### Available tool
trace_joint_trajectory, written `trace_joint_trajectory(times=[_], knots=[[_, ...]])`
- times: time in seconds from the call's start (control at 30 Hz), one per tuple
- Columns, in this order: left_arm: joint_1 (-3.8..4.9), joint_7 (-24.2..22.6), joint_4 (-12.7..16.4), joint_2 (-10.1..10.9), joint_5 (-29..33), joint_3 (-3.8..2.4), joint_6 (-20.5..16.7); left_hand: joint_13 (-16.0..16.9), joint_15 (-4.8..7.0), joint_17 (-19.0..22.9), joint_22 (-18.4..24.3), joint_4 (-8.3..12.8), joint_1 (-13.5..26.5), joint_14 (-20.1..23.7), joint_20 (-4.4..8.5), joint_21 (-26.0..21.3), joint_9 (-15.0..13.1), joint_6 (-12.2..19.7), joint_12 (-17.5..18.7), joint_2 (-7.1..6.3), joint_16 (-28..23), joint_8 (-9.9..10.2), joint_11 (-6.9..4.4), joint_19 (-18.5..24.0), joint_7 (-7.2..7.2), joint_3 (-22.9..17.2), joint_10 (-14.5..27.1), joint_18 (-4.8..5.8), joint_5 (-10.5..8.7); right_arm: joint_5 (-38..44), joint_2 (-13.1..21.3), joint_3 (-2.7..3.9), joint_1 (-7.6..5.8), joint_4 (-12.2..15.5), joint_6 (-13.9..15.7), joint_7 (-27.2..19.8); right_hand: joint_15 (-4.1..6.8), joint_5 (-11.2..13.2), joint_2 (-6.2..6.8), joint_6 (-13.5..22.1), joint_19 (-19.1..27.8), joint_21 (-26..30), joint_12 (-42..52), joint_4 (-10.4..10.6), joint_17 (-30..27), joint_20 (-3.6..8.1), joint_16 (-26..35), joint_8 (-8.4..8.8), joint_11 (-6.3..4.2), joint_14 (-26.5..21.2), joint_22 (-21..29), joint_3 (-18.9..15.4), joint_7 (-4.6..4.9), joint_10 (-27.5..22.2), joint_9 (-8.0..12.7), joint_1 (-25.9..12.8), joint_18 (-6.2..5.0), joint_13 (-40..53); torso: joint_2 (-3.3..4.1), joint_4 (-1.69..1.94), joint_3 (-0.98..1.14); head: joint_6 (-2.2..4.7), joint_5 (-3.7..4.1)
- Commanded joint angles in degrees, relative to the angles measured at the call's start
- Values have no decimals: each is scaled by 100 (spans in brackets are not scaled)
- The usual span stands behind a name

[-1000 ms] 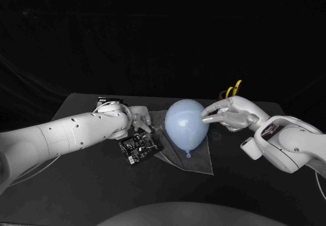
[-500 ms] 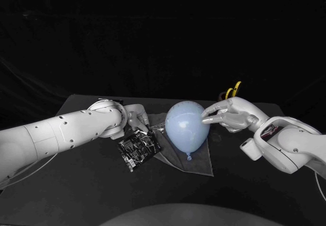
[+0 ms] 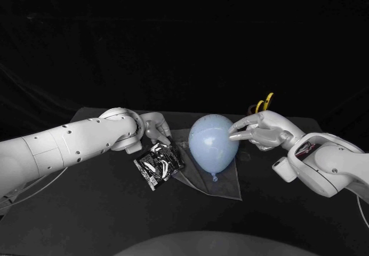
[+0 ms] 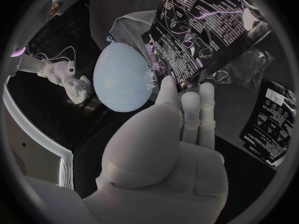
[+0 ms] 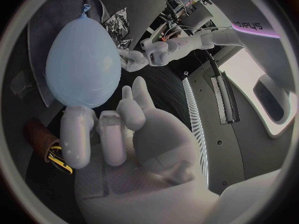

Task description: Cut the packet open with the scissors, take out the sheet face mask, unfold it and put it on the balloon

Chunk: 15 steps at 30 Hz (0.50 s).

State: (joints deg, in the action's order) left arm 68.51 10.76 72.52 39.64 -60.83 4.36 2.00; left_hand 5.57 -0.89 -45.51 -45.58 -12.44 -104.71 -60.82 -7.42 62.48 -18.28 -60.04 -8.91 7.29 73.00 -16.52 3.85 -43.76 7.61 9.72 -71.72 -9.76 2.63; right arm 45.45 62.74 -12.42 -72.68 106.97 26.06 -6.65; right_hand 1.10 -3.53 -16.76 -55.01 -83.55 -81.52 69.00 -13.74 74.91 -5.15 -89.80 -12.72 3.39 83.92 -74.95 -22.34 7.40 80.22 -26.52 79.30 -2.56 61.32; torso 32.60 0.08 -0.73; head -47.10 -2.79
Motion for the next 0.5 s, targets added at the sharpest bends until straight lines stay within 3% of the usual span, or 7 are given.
trace_joint_trajectory(times=[0.03, 0.27, 0.5], knots=[[11, -48, 3, -8, 202, -5, 257, -23, -11, 121, -17, -29, -162, 101, -10, 37, 15, 82, 60, 267, -71, 38, 35, 56, 16, -76, 46, -46, 16, 1, -7, 2, 3, 0, -111, -69, -16, 28, -17, 12, -209, 10, 1117, -3, 1509, -4, -20, 35, -57, 608, -1239, 24, 21, 360, -10, -24, 55, 1792, -3, -2, 3, -9, 0], [14, -14, -27, 15, 211, -4, 392, -101, -92, 576, -35, -160, -158, 445, -66, 29, 49, 278, 214, 305, -297, 141, 122, 163, 92, -307, 185, -43, 17, -10, -6, 2, 3, 1, -129, -72, -17, 30, -14, 19, -199, 27, 1102, 21, 1509, -5, -20, 44, -55, 608, -1234, 35, 23, 350, -13, -40, 51, 1781, -2, 0, -1, -3, 12], [15, -113, -16, 71, 213, -3, 197, -105, -75, 697, -44, -197, -173, 518, -91, 33, 38, 237, 211, 251, -345, 115, 93, 197, 54, -488, 114, -55, 17, -14, -6, 2, 3, 1, -142, -71, -19, 30, -14, 26, -190, 42, 1085, 54, 1509, -7, -20, 54, -52, 608, -1229, 49, 26, 340, -18, -60, 47, 1771, 4, 7, -6, 22, 21]])
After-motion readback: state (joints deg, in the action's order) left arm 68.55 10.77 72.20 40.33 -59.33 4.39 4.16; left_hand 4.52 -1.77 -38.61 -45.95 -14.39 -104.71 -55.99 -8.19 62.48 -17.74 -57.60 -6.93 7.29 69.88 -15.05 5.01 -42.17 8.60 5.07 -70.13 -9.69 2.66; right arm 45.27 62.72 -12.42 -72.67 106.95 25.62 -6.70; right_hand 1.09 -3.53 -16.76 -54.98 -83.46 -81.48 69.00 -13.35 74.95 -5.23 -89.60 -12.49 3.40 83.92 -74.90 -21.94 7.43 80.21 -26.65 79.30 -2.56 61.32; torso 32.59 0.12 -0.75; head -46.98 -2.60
